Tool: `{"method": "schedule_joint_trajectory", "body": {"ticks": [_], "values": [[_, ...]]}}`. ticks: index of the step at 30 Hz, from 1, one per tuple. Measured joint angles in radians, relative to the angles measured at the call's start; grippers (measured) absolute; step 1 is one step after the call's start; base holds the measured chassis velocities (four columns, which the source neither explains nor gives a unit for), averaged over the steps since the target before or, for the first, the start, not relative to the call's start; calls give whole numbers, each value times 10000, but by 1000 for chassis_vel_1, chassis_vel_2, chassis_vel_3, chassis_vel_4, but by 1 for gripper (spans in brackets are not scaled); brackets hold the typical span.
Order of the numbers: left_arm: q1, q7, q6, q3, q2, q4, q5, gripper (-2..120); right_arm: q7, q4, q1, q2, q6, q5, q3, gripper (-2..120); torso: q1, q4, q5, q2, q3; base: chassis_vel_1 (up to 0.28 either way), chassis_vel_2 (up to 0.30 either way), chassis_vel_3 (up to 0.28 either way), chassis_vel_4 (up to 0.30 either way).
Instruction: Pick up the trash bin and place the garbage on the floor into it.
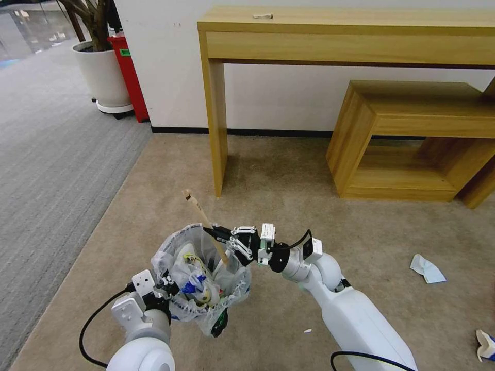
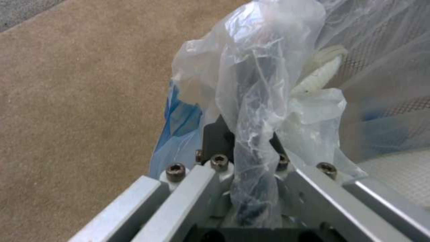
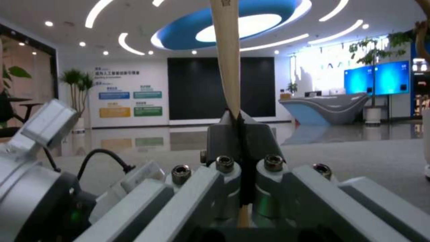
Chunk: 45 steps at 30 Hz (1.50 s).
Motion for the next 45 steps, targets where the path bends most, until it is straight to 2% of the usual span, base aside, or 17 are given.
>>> {"method": "schedule_joint_trajectory", "body": {"ticks": [6, 10, 19, 20, 23, 25, 28, 29, 31, 32, 33, 35, 36, 37, 39, 44, 45], "values": [[118, 2, 19, -29, 0, -218, -69, 0, 39, -299, -5, 168, 90, -90, -172, 0, 0, 1, 0, 0, 0, 0, 0, 0, 0], [185, 5, 32, -38, 0, -318, -112, 0, 64, -389, -25, 267, 104, -113, -256, 8, 0, 1, -1, 0, 0, 0, 0, 0, 0], [213, 5, 41, -123, 0, -373, -178, 0, -396, -255, -236, 170, -24, -266, -41, 43, 1, 1, 0, 0, 0, 0, 0, 0, 0], [213, 5, 41, -123, 0, -373, -178, 0, -396, -255, -236, 170, -24, -266, -41, 43, 1, 1, 0, 0, 0, 0, 0, 0, 0], [177, 6, 44, -130, 0, -372, -188, 0, -476, -35, -359, 18, -26, -308, 293, 58, 0, 1, 0, 0, 0, 0, 0, 0, 0], [155, 6, 46, -153, -1, -365, -204, 0, -345, 98, -395, -21, -5, -271, 431, 61, 0, 0, 0, 0, 0, 0, 0, 0, 0], [58, 6, 70, -312, -1, -308, -287, 0, 954, 731, -561, -98, 151, 18, 1098, 76, 0, 2, 0, 0, 0, 0, 0, 0, 0], [58, 6, 70, -312, -1, -308, -287, 0, 954, 731, -561, -98, 151, 18, 1098, 76, 0, 2, 0, 0, 0, 0, 0, 0, 0], [-7, 1, 79, -428, 0, -296, -332, 0, 2034, 1164, -722, -97, 162, -51, 1664, 84, 0, 2, 0, 0, 0, 0, 0, 0, 0], [-72, -35, 80, -563, 13, -295, -335, 0, 3047, 1524, -964, -98, 230, -255, 2299, 91, 1, -1, -2, 0, -1, 0, 0, 0, 0], [-72, -35, 80, -563, 13, -295, -335, 0, 3047, 1524, -964, -98, 230, -255, 2299, 91, 1, -1, -2, 0, -1, 0, 0, 0, 0], [-134, -130, 99, -777, 105, -348, -332, 0, 4952, 2011, -1429, -105, 376, -834, 3024, 97, 1, 2, 1, 0, 0, 0, 0, 0, 0], [-159, -268, 156, -1024, 268, -519, -455, 0, 7043, 2692, -2436, -214, 428, -1204, 3829, 100, 0, 0, 4, 0, 0, 0, 0, 0, 0], [-159, -268, 156, -1024, 268, -519, -455, 0, 7043, 2692, -2436, -214, 428, -1204, 3829, 100, 0, 0, 4, 0, 0, 0, 0, 0, 0], [-150, -215, 160, -1216, 401, -569, -497, 0, 7793, 3190, -3361, -171, 455, -1596, 4751, 100, 0, -4, 0, 0, -1, 0, 0, 0, 0], [-118, -51, 21, -1605, 540, -559, -516, 0, 8358, 3781, -4249, 141, 763, -2396, 6317, 100, 0, 0, -1, 0, -2, 0, 0, 0, 0], [-118, -51, 21, -1605, 540, -559, -516, 0, 8358, 3781, -4249, 141, 763, -2396, 6317, 100, 0, 0, -1, 0, -2, 0, 0, 0, 0]]}}
